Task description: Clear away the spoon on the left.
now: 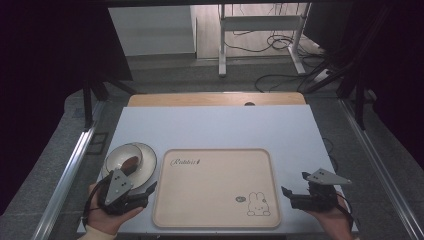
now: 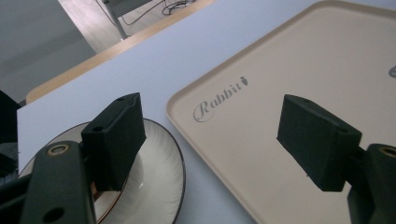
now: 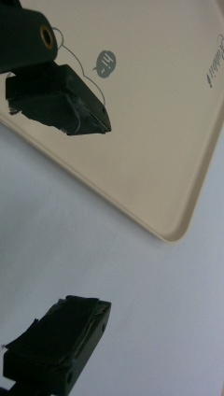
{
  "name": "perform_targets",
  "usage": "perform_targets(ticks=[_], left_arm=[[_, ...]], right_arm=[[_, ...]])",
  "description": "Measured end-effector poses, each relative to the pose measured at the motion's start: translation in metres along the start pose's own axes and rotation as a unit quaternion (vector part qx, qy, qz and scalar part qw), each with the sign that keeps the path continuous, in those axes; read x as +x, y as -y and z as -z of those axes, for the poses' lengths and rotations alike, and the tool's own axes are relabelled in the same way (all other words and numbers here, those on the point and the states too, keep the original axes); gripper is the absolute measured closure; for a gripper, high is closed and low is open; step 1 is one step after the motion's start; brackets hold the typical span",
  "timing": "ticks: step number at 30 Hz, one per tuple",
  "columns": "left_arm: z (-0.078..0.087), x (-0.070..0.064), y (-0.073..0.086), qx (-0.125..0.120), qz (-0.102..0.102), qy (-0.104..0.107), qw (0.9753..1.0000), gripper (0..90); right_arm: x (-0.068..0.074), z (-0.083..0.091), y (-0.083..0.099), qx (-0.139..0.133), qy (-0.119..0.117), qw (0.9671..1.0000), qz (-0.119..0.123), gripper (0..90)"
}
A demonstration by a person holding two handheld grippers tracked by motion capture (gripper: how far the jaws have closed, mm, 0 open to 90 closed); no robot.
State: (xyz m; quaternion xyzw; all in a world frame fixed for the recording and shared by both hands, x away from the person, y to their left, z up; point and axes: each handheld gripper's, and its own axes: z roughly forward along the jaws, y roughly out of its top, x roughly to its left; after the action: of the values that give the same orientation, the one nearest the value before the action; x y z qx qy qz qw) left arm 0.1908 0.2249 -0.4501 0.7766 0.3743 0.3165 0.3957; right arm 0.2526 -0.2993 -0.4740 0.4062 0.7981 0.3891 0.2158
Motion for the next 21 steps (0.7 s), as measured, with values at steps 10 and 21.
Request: perform_targets(ticks=[10, 21], left_arm=[[0.010, 0.010, 0.000, -0.010, 0.015, -0.017, 0.9997, 23.1], [0.027, 0.025, 0.003, -0.016, 0.034, -0.049, 0.9981, 20.1]], right_arm=[[0.000, 0.000, 0.000, 0.000, 0.000, 1.0000, 0.000, 12.3], [0.000, 0.000, 0.000, 0.001, 0.001, 1.0000, 0.000, 12.3]])
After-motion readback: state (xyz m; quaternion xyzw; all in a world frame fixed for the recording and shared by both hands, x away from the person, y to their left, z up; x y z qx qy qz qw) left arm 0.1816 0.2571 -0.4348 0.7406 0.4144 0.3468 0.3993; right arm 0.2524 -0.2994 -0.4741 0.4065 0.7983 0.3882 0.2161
